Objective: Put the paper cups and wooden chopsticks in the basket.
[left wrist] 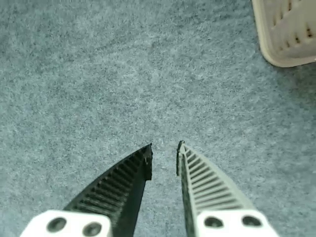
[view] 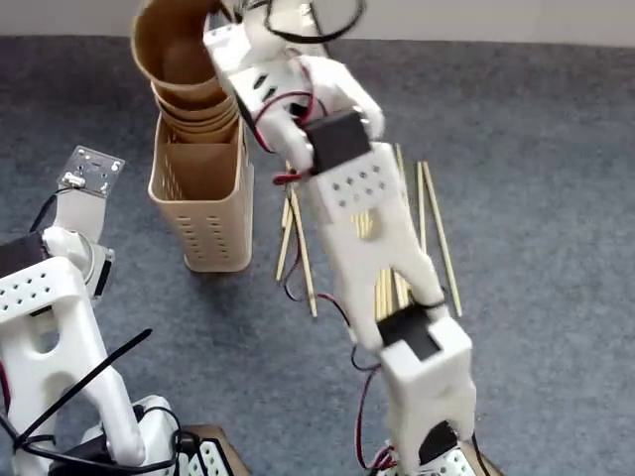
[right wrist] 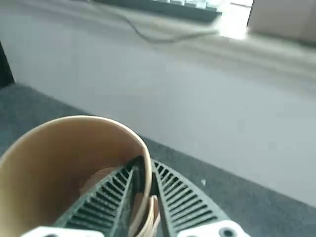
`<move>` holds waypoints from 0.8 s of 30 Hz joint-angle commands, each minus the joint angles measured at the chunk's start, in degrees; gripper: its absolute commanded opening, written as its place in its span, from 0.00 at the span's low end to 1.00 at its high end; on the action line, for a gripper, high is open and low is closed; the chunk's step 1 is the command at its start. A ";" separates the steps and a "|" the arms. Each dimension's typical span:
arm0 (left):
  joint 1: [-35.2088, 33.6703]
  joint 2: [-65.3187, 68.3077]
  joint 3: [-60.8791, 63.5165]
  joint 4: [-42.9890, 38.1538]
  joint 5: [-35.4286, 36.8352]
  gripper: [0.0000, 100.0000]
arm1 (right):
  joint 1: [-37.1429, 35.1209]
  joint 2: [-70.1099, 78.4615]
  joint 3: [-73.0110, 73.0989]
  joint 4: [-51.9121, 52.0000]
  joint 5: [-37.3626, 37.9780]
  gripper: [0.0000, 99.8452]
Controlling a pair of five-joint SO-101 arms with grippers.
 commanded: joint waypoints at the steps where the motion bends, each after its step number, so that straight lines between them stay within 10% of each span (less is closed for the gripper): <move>1: 0.92 -1.36 -0.31 -0.35 1.05 0.11 | 0.22 4.18 0.40 -1.10 0.35 0.00; 24: 1.10 -1.36 4.53 -0.79 1.05 0.11 | -2.86 8.92 -6.37 13.49 5.19 0.34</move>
